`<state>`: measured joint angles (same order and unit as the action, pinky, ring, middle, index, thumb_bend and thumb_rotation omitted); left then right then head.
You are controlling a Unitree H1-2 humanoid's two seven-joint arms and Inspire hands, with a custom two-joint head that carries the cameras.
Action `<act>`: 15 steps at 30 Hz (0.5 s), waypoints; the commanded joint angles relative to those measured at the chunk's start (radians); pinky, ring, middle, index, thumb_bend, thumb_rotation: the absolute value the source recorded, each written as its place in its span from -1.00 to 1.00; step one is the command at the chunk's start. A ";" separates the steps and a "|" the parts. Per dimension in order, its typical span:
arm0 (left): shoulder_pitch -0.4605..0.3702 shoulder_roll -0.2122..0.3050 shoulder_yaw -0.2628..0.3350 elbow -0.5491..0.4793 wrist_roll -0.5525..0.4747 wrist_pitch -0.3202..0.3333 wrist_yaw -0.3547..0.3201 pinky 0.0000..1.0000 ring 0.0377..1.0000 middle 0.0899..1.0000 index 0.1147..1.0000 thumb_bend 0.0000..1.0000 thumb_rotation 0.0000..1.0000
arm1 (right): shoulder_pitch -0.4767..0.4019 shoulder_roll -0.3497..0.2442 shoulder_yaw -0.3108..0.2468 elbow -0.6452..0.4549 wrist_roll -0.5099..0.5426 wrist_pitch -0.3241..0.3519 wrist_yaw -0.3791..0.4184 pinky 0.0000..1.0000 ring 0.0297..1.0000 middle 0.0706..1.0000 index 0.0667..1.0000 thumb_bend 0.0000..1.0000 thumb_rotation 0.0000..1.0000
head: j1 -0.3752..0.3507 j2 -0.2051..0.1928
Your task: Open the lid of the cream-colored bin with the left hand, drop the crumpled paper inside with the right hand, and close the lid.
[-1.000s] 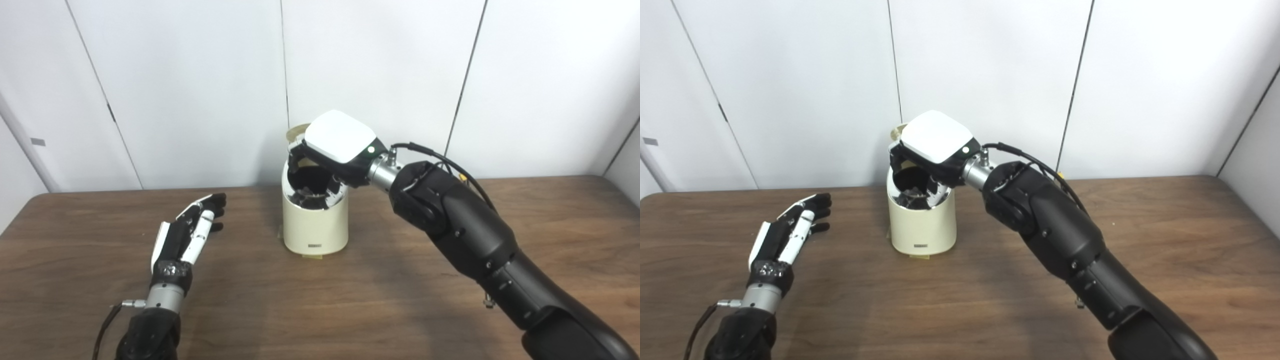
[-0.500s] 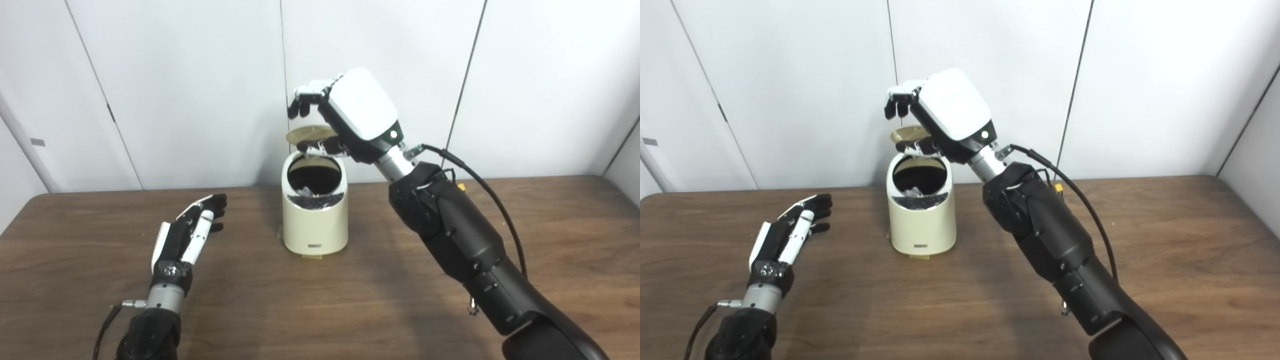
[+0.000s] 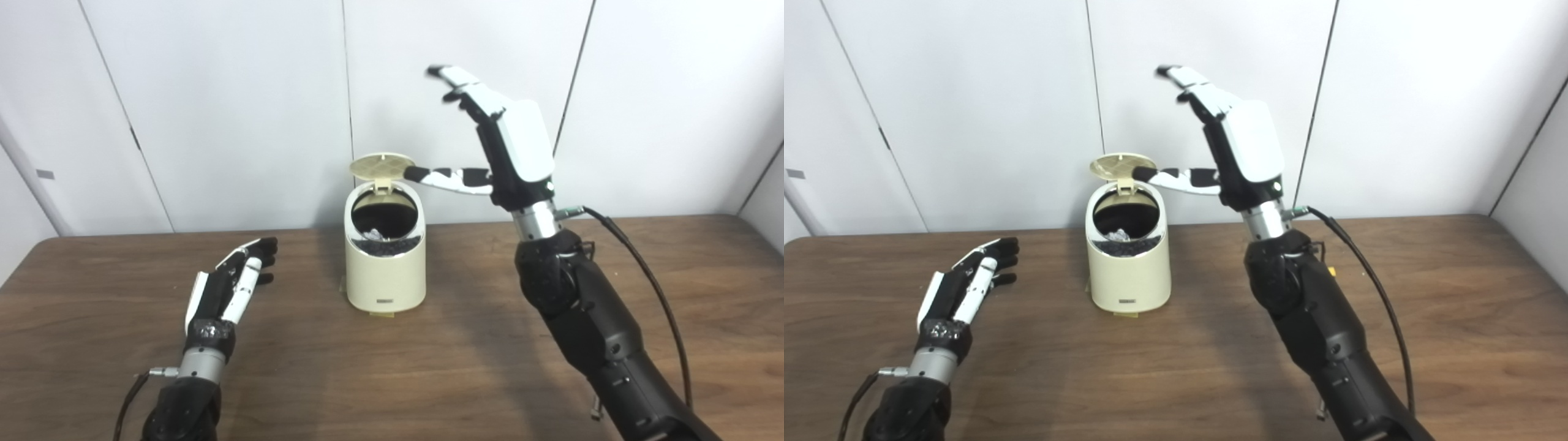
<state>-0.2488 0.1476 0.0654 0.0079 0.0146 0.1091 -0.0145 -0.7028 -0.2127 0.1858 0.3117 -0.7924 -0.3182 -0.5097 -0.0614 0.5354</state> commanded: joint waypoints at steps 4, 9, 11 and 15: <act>-0.036 0.009 0.000 -0.006 0.012 -0.029 0.006 0.52 0.63 0.58 0.51 -0.37 0.44 | 0.043 -0.023 -0.043 0.002 0.068 0.029 0.033 0.34 0.59 0.72 0.74 0.30 0.35 | -0.001 0.001; -0.034 0.009 0.001 -0.010 0.011 -0.026 0.007 0.53 0.63 0.58 0.50 -0.41 0.41 | 0.125 -0.018 -0.064 -0.006 0.151 0.082 0.123 0.22 0.46 0.57 0.56 0.07 0.50 | 0.002 0.002; -0.034 0.009 0.003 -0.011 0.010 -0.026 0.008 0.52 0.62 0.57 0.49 -0.44 0.37 | 0.165 -0.015 -0.070 -0.043 0.199 0.107 0.181 0.10 0.32 0.40 0.42 -0.22 0.40 | 0.002 0.004; -0.034 0.007 0.005 -0.012 0.006 -0.024 0.009 0.52 0.62 0.58 0.51 -0.49 0.33 | 0.233 -0.018 -0.070 -0.108 0.262 0.184 0.302 0.12 0.33 0.38 0.39 -0.48 0.15 | 0.002 0.004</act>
<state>-0.2488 0.1486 0.0669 0.0113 0.0141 0.1090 -0.0113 -0.4342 -0.2189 0.1262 0.2505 -0.5561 -0.1488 -0.2339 -0.0583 0.5384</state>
